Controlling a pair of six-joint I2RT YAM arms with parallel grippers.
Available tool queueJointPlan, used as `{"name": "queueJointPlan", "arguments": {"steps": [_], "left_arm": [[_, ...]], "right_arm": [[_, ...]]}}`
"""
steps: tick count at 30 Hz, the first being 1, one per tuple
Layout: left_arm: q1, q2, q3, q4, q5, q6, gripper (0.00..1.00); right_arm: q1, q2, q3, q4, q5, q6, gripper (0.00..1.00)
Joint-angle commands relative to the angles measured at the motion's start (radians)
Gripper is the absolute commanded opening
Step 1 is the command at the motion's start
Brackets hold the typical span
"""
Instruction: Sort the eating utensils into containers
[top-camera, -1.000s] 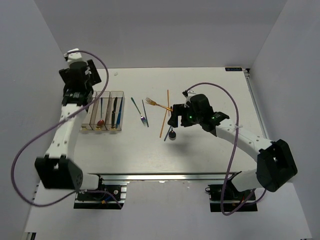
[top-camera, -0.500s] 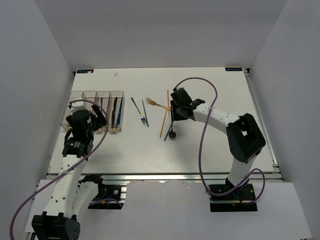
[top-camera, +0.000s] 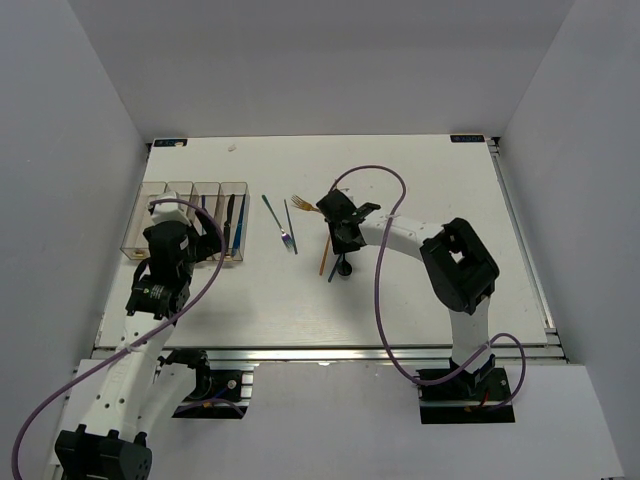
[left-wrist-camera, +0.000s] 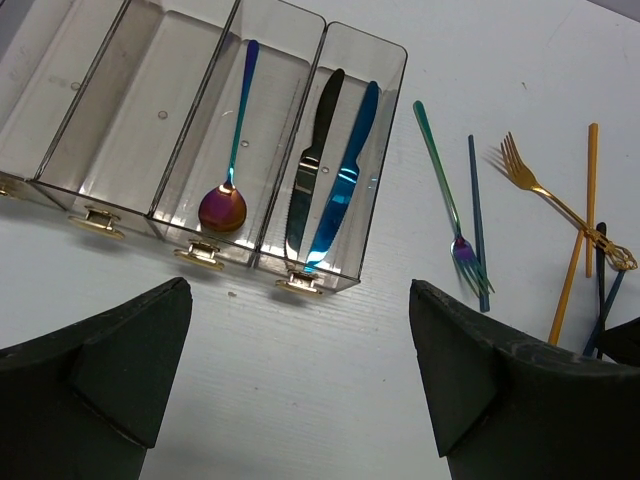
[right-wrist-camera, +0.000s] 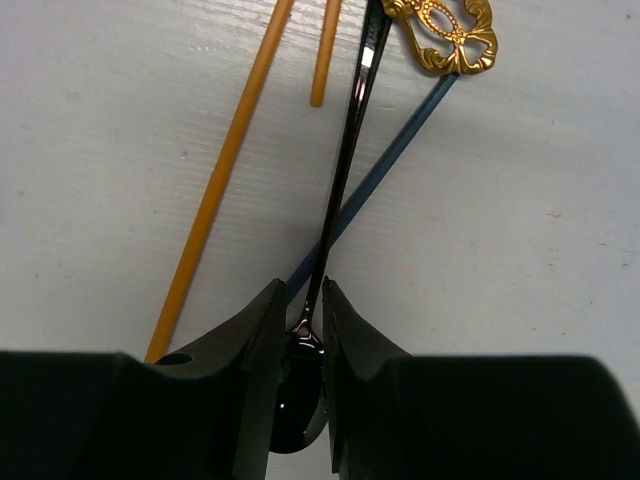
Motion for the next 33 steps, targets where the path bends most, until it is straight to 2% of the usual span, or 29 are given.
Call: {"name": "queueJointPlan", "arguments": {"steps": [1, 14, 21, 26, 28, 29, 33], "left_arm": [[-0.008, -0.002, 0.023, 0.009, 0.017, 0.005, 0.98], [-0.016, 0.011, 0.023, 0.007, 0.018, 0.008, 0.98], [-0.017, 0.018, 0.024, 0.007, 0.017, 0.010, 0.98], [-0.019, 0.023, 0.024, 0.009, 0.023, 0.011, 0.98], [-0.019, 0.026, 0.024, 0.007, 0.023, 0.011, 0.98], [-0.017, 0.026, 0.024, 0.007, 0.023, 0.011, 0.98], [-0.020, 0.026, 0.024, 0.009, 0.026, 0.011, 0.98]], "right_arm": [[-0.003, 0.004, 0.031, -0.015, 0.050, 0.021, 0.26], [-0.003, 0.033, -0.006, 0.033, 0.011, 0.016, 0.21], [-0.005, 0.022, -0.032, 0.038, 0.019, 0.021, 0.15], [-0.009, -0.015, -0.069, 0.070, 0.008, 0.022, 0.16], [-0.015, -0.018, -0.078, 0.074, -0.001, 0.022, 0.11], [-0.015, -0.022, -0.081, 0.078, -0.004, 0.022, 0.05], [-0.017, -0.027, -0.088, 0.081, -0.010, 0.022, 0.05]]}}
